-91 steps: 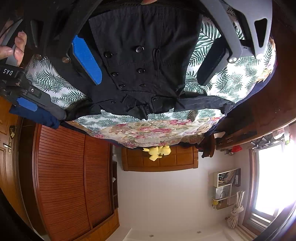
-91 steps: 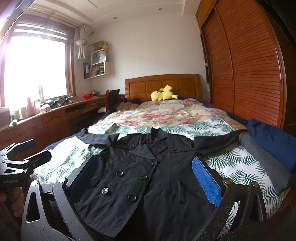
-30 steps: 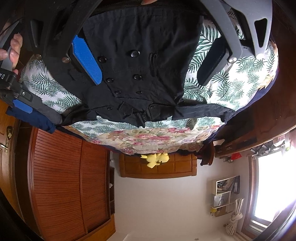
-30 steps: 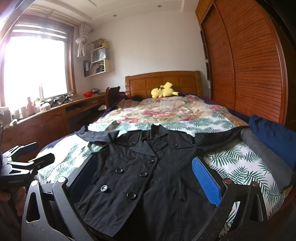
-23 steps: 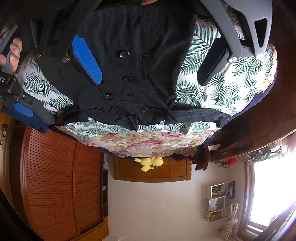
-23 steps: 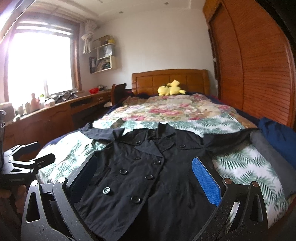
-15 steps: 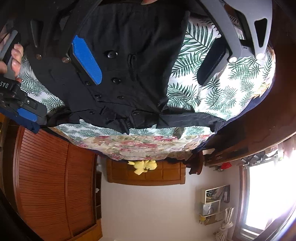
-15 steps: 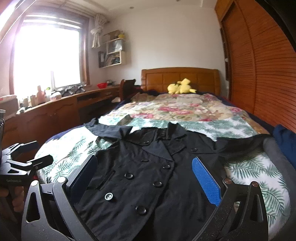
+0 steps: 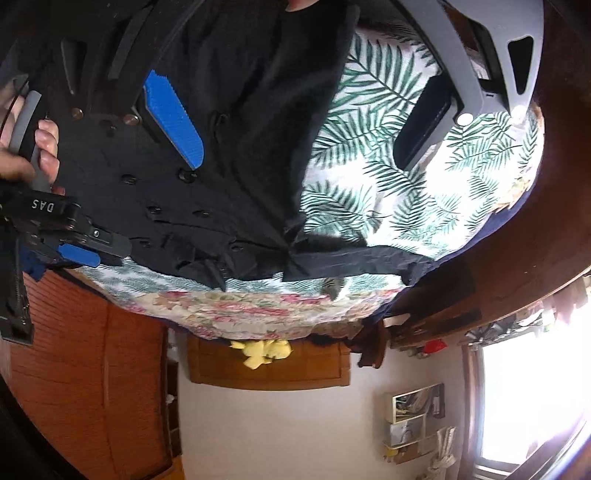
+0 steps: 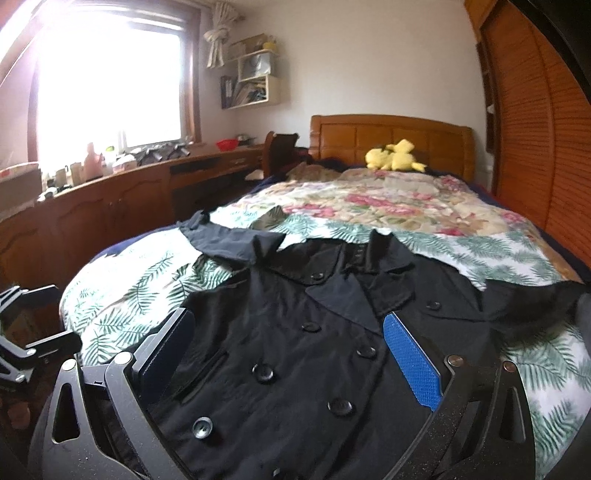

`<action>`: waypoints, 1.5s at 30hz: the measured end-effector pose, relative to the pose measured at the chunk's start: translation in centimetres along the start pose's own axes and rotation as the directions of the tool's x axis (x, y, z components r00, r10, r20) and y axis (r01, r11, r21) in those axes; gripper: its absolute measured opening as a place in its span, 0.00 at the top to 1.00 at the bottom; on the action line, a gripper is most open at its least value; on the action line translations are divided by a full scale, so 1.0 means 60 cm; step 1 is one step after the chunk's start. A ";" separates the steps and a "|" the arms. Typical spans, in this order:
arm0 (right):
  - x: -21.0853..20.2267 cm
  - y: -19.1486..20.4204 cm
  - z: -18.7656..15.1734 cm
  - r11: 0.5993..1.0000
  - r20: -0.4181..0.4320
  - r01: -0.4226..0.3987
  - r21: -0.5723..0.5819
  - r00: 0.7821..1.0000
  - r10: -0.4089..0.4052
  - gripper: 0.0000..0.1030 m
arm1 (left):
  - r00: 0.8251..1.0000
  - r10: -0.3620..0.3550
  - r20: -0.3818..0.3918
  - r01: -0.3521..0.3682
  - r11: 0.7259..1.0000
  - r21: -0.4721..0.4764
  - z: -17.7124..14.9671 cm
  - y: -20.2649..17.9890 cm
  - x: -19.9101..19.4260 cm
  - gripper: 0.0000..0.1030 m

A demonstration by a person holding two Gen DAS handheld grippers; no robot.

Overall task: Fold large clothes
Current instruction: 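Lower the left tool onto the coat sleeve and close on its cuff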

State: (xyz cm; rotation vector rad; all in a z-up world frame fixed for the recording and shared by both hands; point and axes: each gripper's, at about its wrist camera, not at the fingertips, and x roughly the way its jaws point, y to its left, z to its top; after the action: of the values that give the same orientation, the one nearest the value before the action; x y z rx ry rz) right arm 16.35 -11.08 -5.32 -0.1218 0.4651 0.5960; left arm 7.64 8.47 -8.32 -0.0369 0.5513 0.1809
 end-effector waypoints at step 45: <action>0.174 -0.112 -0.019 0.998 -0.161 0.049 0.028 0.986 -0.044 0.00 | 0.968 -0.100 -0.230 -0.005 0.908 -0.419 0.188 0.289 0.551 0.29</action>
State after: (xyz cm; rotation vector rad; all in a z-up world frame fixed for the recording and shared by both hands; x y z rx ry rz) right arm 27.32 -11.53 -11.25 -0.1504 0.6256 0.5349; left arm 38.00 31.79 -15.81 -0.4965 0.7522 0.2457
